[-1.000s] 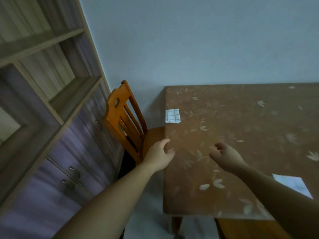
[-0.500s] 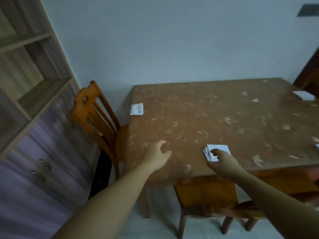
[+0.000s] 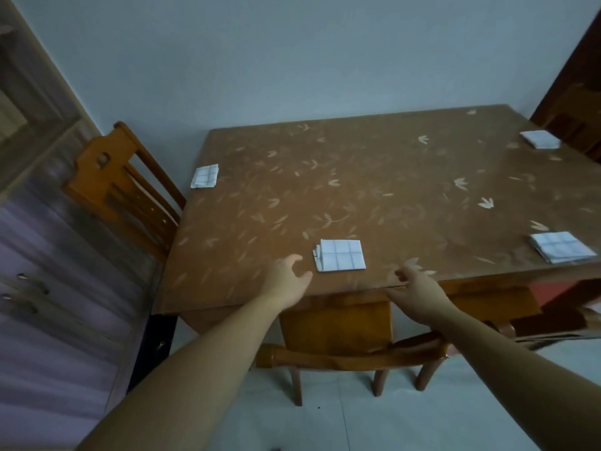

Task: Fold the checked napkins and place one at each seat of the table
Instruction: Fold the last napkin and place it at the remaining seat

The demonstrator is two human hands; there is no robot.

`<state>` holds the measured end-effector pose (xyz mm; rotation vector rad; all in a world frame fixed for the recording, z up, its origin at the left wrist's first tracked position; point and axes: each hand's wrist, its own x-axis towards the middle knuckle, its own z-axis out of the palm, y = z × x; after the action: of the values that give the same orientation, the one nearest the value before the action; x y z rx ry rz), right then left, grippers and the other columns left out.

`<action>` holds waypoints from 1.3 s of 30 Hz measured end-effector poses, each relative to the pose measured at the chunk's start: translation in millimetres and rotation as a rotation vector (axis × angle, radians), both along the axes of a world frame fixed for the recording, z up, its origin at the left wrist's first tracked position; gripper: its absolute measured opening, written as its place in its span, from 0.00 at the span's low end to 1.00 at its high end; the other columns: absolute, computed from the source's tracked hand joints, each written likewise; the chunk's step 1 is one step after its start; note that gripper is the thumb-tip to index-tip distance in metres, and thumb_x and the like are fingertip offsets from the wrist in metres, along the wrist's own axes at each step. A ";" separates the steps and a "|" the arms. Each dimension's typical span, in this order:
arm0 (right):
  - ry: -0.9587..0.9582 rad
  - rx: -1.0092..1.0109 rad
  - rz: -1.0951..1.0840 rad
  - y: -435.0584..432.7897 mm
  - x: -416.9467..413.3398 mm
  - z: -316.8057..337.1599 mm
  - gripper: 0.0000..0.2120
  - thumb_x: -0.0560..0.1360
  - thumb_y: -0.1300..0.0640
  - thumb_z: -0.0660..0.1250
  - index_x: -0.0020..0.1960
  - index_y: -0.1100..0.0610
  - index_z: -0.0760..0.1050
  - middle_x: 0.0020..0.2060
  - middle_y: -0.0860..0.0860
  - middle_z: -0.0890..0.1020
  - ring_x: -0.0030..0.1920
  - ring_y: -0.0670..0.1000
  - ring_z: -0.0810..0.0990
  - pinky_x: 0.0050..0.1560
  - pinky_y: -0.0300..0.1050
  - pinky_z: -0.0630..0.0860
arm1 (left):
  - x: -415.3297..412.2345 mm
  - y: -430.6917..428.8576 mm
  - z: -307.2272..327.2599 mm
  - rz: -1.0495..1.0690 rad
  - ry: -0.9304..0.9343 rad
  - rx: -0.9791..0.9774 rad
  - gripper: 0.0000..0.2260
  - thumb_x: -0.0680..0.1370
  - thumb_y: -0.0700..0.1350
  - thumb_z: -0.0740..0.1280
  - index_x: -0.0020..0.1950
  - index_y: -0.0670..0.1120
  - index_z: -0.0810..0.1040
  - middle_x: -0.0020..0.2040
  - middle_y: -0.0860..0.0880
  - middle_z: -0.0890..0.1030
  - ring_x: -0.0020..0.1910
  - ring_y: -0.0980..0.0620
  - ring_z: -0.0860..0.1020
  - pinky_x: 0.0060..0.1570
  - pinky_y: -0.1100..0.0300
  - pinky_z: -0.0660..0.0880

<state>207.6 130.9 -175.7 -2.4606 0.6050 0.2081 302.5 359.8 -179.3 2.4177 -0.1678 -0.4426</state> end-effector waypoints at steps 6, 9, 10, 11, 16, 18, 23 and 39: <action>0.060 0.070 -0.048 -6.5 15.9 -23.5 0.27 0.77 0.47 0.68 0.71 0.57 0.69 0.66 0.55 0.77 0.59 0.53 0.78 0.53 0.43 0.74 | 21.3 -29.8 -34.3 0.195 0.183 -0.214 0.19 0.79 0.46 0.67 0.69 0.43 0.73 0.67 0.44 0.76 0.64 0.46 0.75 0.63 0.56 0.70; 0.082 0.067 -0.058 -9.0 26.8 -46.1 0.26 0.77 0.47 0.68 0.71 0.58 0.69 0.65 0.54 0.77 0.62 0.54 0.77 0.58 0.47 0.75 | 29.8 -39.0 -56.3 0.247 0.201 -0.248 0.18 0.79 0.45 0.67 0.67 0.42 0.75 0.64 0.43 0.78 0.62 0.47 0.77 0.61 0.57 0.71; 0.086 0.072 -0.062 -8.9 31.2 -52.3 0.26 0.77 0.47 0.67 0.71 0.58 0.69 0.65 0.54 0.77 0.62 0.54 0.77 0.58 0.47 0.75 | 31.0 -40.9 -62.5 0.258 0.203 -0.248 0.17 0.79 0.45 0.67 0.67 0.42 0.75 0.64 0.43 0.79 0.61 0.47 0.77 0.60 0.57 0.72; 0.093 0.078 -0.059 -8.5 35.7 -57.7 0.25 0.78 0.48 0.67 0.71 0.58 0.70 0.65 0.54 0.77 0.61 0.54 0.78 0.56 0.46 0.75 | 31.6 -42.4 -68.9 0.264 0.202 -0.244 0.17 0.79 0.45 0.67 0.66 0.42 0.75 0.63 0.44 0.79 0.61 0.47 0.78 0.59 0.57 0.72; 0.013 -0.036 0.060 -12.1 59.9 -84.6 0.13 0.79 0.56 0.60 0.61 0.56 0.76 0.58 0.54 0.79 0.56 0.54 0.77 0.53 0.49 0.76 | 39.4 -49.4 -93.3 0.307 0.152 -0.190 0.15 0.79 0.45 0.67 0.64 0.43 0.78 0.60 0.46 0.81 0.58 0.49 0.79 0.52 0.63 0.70; -0.009 -0.074 0.121 -12.6 68.2 -93.5 0.15 0.78 0.55 0.59 0.63 0.53 0.75 0.60 0.53 0.78 0.61 0.56 0.75 0.58 0.56 0.76 | 43.9 -55.9 -98.4 0.341 0.122 -0.185 0.14 0.78 0.45 0.68 0.63 0.44 0.79 0.60 0.46 0.82 0.57 0.49 0.79 0.54 0.61 0.73; -0.012 -0.088 0.148 -10.2 82.1 -112.8 0.22 0.80 0.52 0.57 0.74 0.48 0.64 0.74 0.49 0.67 0.75 0.56 0.61 0.70 0.64 0.59 | 42.8 -70.5 -117.5 0.295 0.001 -0.158 0.13 0.79 0.47 0.66 0.64 0.48 0.78 0.59 0.50 0.81 0.57 0.51 0.78 0.53 0.60 0.73; -0.204 0.130 0.023 -18.3 89.0 -119.2 0.09 0.78 0.59 0.66 0.54 0.59 0.83 0.48 0.52 0.84 0.46 0.49 0.80 0.45 0.40 0.76 | 45.8 -68.7 -124.0 0.252 -0.090 -0.089 0.03 0.74 0.46 0.72 0.46 0.49 0.81 0.36 0.60 0.75 0.41 0.56 0.77 0.37 0.67 0.70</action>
<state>296.6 112.6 -295.0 -2.3272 0.4606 0.0047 348.3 291.2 -303.4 2.3329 0.0765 -0.2072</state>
